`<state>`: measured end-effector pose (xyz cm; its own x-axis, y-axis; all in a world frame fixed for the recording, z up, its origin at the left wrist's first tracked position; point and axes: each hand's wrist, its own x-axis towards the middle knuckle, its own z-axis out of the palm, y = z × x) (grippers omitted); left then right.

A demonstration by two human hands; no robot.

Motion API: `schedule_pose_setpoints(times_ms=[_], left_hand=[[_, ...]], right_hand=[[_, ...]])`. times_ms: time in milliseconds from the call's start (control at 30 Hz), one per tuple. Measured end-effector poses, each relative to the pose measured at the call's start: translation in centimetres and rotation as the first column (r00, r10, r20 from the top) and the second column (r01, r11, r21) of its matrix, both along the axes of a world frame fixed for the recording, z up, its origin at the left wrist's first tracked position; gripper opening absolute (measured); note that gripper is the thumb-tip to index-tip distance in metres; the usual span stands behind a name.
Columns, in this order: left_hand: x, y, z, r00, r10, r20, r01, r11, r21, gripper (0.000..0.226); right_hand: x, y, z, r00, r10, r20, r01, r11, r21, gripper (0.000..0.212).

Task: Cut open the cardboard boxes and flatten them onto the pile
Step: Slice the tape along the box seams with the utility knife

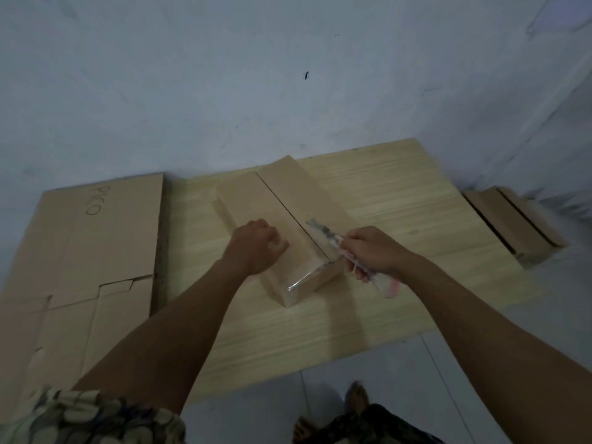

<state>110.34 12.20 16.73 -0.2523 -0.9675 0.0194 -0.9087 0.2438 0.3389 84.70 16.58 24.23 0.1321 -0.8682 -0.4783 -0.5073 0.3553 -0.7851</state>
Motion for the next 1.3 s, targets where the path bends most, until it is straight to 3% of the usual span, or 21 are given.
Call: schedule_pose_setpoints(times_ms=[67, 133, 267, 333, 400, 500, 600, 867, 967, 1067, 1200, 1300], left_hand=[[-0.4, -1.4, 0.3, 0.998, 0.062, -0.007, -0.062, 0.998, -0.003, 0.030], [-0.4, -2.8, 0.1, 0.987, 0.153, -0.043, -0.154, 0.988, -0.006, 0.031], [0.2, -6.5, -0.6, 0.937, 0.342, -0.071, -0.342, 0.940, 0.018, 0.050], [0.3, -8.6, -0.9, 0.900, 0.432, -0.049, -0.432, 0.902, 0.013, 0.064], [0.2, -10.5, -1.1, 0.826, 0.561, -0.054, -0.556, 0.827, 0.083, 0.080], [-0.3, -13.0, -1.1, 0.637, 0.760, -0.126, -0.698, 0.639, 0.323, 0.095], [-1.1, -14.5, -1.3, 0.534, 0.836, -0.127, -0.762, 0.540, 0.357, 0.097], [-1.2, -16.6, -0.5, 0.487, 0.853, -0.189, -0.730, 0.516, 0.448, 0.106], [-1.5, -16.4, 0.8, 0.536, 0.820, -0.200, -0.707, 0.565, 0.425, 0.112], [-1.4, -16.3, 1.9, 0.675, 0.715, -0.182, -0.637, 0.689, 0.345, 0.111], [-1.7, -15.1, 1.1, 0.884, 0.454, -0.110, -0.405, 0.862, 0.304, 0.110], [-2.8, -12.9, -0.9, 0.959, 0.267, -0.096, -0.229, 0.927, 0.297, 0.110]], right_hand=[[0.9, -1.1, -0.4, 0.999, -0.010, 0.032, 0.011, 0.999, -0.032, 0.026], [1.5, -2.3, -0.8, 0.998, -0.008, 0.055, 0.010, 0.999, -0.040, 0.022], [1.5, -5.9, -2.3, 0.999, -0.032, 0.009, 0.032, 0.996, -0.080, 0.018], [1.3, -8.2, -3.4, 0.995, -0.046, -0.094, 0.032, 0.988, -0.153, 0.018], [1.2, -10.7, -4.2, 0.977, -0.048, -0.207, 0.001, 0.975, -0.224, 0.023], [1.4, -14.0, -4.9, 0.961, -0.038, -0.273, -0.033, 0.968, -0.249, 0.025], [1.4, -16.5, -5.7, 0.951, -0.024, -0.310, -0.043, 0.977, -0.209, 0.026], [2.2, -18.1, -6.3, 0.918, -0.138, -0.372, 0.056, 0.973, -0.222, 0.030], [2.3, -16.8, -5.9, 0.907, -0.131, -0.401, 0.026, 0.966, -0.257, 0.031], [2.8, -15.3, -5.3, 0.899, -0.135, -0.417, 0.017, 0.961, -0.275, 0.030], [3.0, -13.6, -4.5, 0.906, -0.210, -0.368, 0.070, 0.931, -0.358, 0.025], [1.8, -13.0, -4.8, 0.918, -0.180, -0.353, 0.061, 0.944, -0.324, 0.023]])
